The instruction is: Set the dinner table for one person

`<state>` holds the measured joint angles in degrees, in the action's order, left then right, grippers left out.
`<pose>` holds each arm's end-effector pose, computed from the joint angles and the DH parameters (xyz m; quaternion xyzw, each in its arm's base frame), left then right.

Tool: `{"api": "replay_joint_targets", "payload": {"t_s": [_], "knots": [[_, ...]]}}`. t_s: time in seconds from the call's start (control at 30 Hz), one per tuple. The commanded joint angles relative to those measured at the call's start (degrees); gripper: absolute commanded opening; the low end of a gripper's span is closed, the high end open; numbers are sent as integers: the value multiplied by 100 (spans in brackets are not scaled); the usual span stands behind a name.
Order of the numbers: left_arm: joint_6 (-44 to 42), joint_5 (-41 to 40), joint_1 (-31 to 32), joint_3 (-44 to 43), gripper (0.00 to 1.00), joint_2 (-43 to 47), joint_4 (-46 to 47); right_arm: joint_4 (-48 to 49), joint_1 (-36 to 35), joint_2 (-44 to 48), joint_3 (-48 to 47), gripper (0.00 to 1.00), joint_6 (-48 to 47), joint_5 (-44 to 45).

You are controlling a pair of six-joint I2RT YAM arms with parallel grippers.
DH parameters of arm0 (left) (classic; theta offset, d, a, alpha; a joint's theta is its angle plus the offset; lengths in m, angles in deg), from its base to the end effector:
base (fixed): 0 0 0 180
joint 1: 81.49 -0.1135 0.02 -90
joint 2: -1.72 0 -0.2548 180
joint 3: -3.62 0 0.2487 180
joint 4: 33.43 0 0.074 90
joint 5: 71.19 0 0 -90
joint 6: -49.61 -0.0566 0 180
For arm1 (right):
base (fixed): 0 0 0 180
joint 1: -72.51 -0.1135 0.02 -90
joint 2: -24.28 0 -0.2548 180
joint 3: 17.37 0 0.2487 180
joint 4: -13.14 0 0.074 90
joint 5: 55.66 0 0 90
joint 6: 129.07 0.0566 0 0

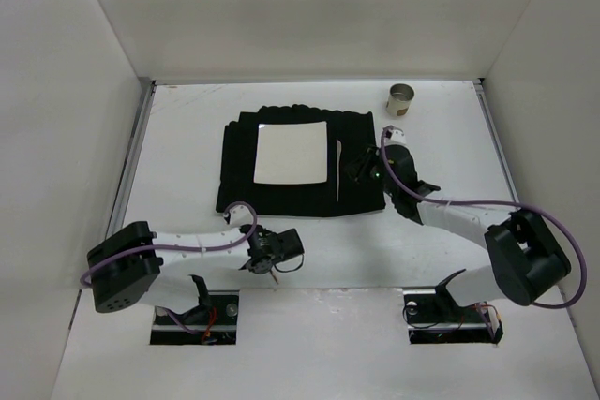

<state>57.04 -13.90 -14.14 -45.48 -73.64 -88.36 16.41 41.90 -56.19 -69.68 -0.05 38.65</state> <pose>0.1042 -0.1703 0.1298 -0.2691 0.9183 -0.0359 0.2880 0.2736 0.1569 0.1925 0.0819 0.8385 0.2810 0.4596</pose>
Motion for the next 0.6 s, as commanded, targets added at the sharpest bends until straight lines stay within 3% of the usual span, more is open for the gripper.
{"api": "replay_joint_targets", "payload": {"t_s": [0.0, 0.13, 0.4, 0.5, 0.57], "knots": [[13, 72, -60, 200, 11, -41, -95, 324, 60, 216, 38, 29, -27, 34], [-276, -147, -34, 87, 3, 204, -305, 316, 156, 224, 64, 30, -9, 34], [-883, -1395, 379, -854, 1, 1127, -1816, 368, 227, 145, 91, 31, 105, -10], [-1391, -1895, 108, -1179, 2, 1338, -2125, 377, 209, 145, 82, 31, 123, -36], [-2136, -2387, -391, -1329, 3, 1435, -1873, 430, 209, 145, 108, 31, 149, -36]]}}
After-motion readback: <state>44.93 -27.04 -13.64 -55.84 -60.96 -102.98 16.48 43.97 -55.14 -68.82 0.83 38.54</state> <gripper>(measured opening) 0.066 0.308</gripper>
